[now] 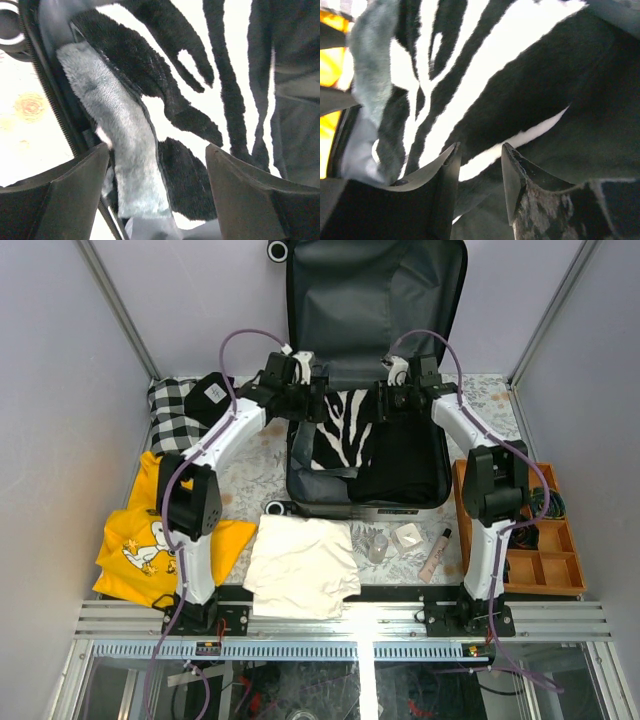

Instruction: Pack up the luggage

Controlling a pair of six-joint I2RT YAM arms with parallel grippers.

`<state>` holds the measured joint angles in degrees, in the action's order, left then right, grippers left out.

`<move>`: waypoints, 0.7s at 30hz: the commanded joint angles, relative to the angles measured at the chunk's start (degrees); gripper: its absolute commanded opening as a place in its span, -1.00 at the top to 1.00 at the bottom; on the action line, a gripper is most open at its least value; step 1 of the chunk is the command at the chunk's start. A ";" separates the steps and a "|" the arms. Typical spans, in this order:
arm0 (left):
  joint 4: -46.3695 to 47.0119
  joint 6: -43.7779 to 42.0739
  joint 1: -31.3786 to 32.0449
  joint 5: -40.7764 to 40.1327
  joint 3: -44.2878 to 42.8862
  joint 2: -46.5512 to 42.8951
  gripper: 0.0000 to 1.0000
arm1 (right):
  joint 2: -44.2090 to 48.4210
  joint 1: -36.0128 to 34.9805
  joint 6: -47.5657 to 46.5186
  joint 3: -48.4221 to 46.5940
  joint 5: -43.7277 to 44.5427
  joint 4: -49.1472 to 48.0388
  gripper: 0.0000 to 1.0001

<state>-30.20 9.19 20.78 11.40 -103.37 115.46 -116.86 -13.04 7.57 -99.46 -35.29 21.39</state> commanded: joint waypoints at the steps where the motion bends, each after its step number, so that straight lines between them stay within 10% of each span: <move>1: -0.44 -4.58 -1.33 -0.56 -2.32 -6.11 -0.54 | -4.16 -0.93 -0.37 -5.08 6.69 -0.86 0.13; 21: -8.23 -9.81 -16.29 10.80 -2.58 -7.01 -0.55 | -17.73 -5.10 -3.08 -16.39 8.48 -1.18 0.11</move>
<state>-34.00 2.17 9.65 19.51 -105.03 108.29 -133.84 -17.39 7.22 -114.08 -29.08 20.03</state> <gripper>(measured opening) 0.763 0.416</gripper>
